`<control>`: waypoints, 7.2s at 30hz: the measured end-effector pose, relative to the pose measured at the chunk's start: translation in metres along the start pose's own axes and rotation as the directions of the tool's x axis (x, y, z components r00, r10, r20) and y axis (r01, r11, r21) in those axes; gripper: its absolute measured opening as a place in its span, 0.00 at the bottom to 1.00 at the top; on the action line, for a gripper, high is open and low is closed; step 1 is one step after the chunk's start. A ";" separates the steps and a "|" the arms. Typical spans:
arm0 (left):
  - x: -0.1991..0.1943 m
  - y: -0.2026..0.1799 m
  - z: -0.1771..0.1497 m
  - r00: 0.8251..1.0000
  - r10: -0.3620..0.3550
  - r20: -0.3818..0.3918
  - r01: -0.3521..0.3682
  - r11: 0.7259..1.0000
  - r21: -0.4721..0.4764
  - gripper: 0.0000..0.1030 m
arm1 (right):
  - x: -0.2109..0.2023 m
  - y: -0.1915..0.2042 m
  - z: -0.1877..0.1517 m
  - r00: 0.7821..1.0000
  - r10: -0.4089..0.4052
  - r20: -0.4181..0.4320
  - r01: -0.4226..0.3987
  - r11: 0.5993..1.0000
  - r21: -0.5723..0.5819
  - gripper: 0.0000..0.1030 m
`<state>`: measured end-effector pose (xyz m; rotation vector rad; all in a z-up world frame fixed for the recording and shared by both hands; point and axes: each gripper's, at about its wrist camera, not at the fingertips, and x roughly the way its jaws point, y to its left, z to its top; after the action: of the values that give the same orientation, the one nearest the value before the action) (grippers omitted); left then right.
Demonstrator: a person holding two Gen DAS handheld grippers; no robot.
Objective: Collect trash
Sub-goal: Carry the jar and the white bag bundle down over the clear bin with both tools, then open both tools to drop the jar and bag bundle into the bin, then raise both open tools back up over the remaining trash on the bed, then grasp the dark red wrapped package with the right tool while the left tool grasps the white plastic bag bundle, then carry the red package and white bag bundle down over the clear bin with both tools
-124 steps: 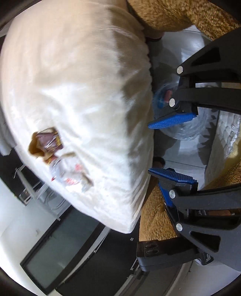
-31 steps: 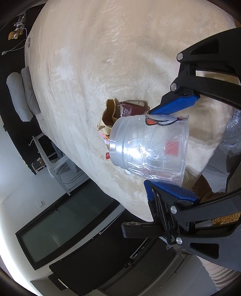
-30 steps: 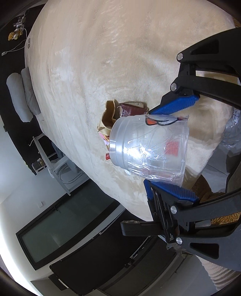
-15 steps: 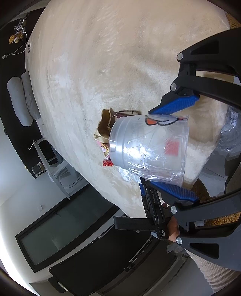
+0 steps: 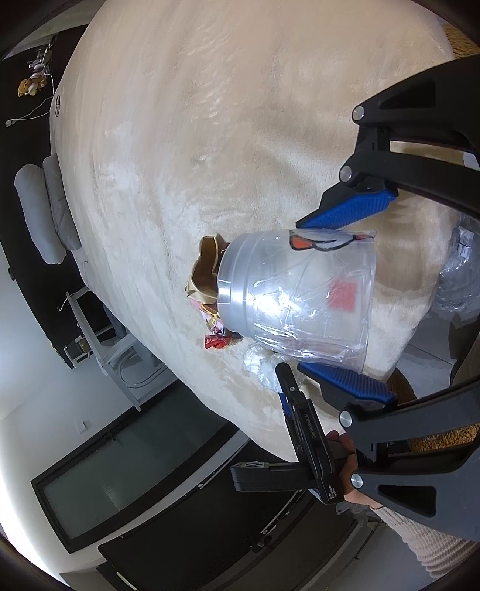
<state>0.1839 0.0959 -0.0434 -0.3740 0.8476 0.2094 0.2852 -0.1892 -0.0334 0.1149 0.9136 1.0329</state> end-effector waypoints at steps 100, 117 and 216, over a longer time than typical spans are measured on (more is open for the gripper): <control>0.033 -0.045 -0.208 0.832 -0.086 -0.547 0.012 0.990 -0.138 0.45 | 0.090 -0.018 -0.180 0.818 -0.099 -0.567 0.254 0.946 0.202 0.69; 0.020 -0.045 -0.204 0.865 -0.073 -0.497 0.011 0.992 -0.126 0.87 | 0.065 -0.014 -0.172 0.867 -0.175 -0.466 0.275 0.948 0.157 0.95; 0.005 0.001 0.010 0.997 0.005 -0.077 0.001 0.997 0.074 0.55 | 0.126 0.016 0.037 0.941 -0.312 -0.134 0.291 0.944 -0.154 0.56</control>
<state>0.1938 0.1014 -0.0414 -0.3135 0.9290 0.1658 0.3244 -0.0710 -0.0774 -0.2159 0.9672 0.8190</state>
